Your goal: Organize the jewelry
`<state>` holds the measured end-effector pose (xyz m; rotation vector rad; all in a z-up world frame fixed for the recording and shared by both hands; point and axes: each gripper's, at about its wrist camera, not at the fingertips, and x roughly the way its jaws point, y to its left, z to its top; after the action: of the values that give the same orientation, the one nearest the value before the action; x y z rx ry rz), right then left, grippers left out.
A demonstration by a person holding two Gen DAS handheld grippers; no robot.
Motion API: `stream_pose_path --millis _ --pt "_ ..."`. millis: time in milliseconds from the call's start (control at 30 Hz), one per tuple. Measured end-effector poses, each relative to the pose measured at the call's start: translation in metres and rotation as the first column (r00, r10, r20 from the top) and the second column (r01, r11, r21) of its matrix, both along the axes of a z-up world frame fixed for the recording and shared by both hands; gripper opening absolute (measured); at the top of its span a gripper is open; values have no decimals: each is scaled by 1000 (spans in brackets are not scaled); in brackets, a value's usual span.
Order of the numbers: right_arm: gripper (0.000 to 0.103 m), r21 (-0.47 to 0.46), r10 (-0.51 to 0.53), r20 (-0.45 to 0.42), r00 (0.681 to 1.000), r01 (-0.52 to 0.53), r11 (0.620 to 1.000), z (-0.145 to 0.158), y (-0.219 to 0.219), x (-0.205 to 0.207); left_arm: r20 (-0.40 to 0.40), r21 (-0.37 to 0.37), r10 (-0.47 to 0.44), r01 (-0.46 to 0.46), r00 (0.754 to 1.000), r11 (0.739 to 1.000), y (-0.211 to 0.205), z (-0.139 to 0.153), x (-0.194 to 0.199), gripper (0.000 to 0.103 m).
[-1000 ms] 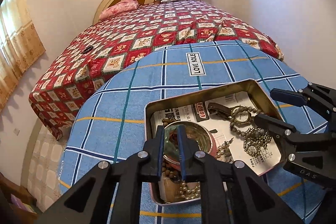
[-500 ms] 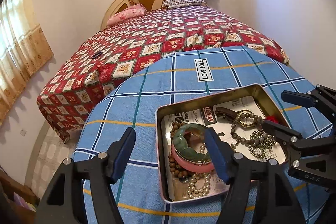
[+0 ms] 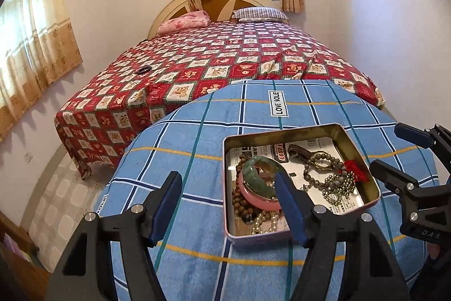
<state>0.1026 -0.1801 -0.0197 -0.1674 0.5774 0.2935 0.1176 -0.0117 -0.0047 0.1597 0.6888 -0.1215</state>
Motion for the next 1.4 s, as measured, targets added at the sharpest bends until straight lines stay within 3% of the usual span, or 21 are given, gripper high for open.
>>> stream_pose_path --millis 367,1400 --pt "85 7 -5 24 1000 5 1000 6 -1 -10 2 -13 9 -9 1000 1000 3 4 -13 69" --pt "91 11 -11 51 999 11 1000 17 -4 -19 17 -25 -2 3 1000 1000 1 14 -21 69"
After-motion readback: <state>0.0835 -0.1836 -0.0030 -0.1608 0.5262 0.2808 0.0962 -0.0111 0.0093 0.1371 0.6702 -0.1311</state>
